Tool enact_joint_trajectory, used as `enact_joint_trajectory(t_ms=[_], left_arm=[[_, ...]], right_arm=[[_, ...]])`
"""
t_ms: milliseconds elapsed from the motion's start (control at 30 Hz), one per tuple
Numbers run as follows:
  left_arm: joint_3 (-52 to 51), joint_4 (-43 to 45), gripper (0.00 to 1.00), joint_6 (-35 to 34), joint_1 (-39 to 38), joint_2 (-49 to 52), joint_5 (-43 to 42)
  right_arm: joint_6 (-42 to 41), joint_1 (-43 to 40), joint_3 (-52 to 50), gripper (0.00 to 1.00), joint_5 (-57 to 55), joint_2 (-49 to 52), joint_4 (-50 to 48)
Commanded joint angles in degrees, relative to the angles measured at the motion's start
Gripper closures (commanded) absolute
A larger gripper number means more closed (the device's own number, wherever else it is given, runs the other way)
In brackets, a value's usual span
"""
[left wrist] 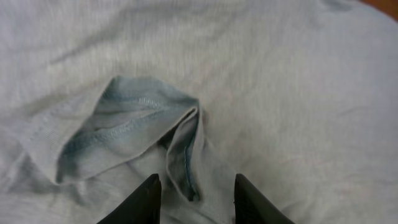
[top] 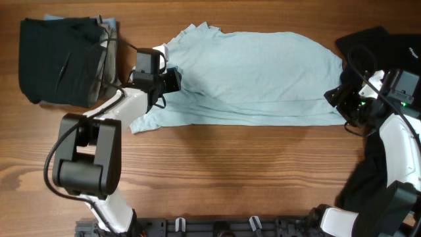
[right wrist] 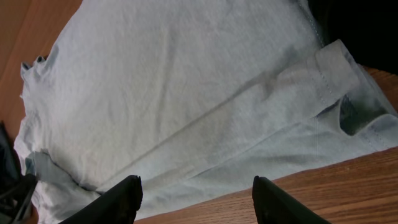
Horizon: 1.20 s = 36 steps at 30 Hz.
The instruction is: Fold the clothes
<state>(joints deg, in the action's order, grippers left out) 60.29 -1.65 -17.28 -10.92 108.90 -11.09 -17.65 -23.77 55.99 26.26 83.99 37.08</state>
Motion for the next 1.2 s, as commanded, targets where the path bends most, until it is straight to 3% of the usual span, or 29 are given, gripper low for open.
enact_joint_trajectory(t_ms=[0, 200, 533, 733, 800, 1167], left_arm=[[0.6, 1.4, 0.63, -0.1, -0.2, 1.2, -1.5], [0.6, 2.0, 0.67, -0.1, -0.3, 1.5, -1.6], [0.6, 3.0, 0.84, -0.2, -1.4, 2.7, -1.5], [0.6, 2.6, 0.85, -0.1, -1.4, 2.7, -1.5], [0.6, 2.5, 0.96, -0.1, -1.4, 2.7, -1.5], [4.2, 5.9, 0.96, -4.4, -1.4, 2.1, -8.0]], right_arm=[[1.0, 0.2, 0.7, 0.38, -1.0, 0.2, -0.1], [0.9, 0.2, 0.7, 0.38, -1.0, 0.2, -0.1], [0.9, 0.2, 0.7, 0.38, -1.0, 0.2, -0.1], [1.0, 0.2, 0.7, 0.39, -1.0, 0.2, -0.1], [0.9, 0.2, 0.7, 0.39, -1.0, 0.2, -0.1], [0.9, 0.2, 0.7, 0.39, -1.0, 0.2, 0.1]])
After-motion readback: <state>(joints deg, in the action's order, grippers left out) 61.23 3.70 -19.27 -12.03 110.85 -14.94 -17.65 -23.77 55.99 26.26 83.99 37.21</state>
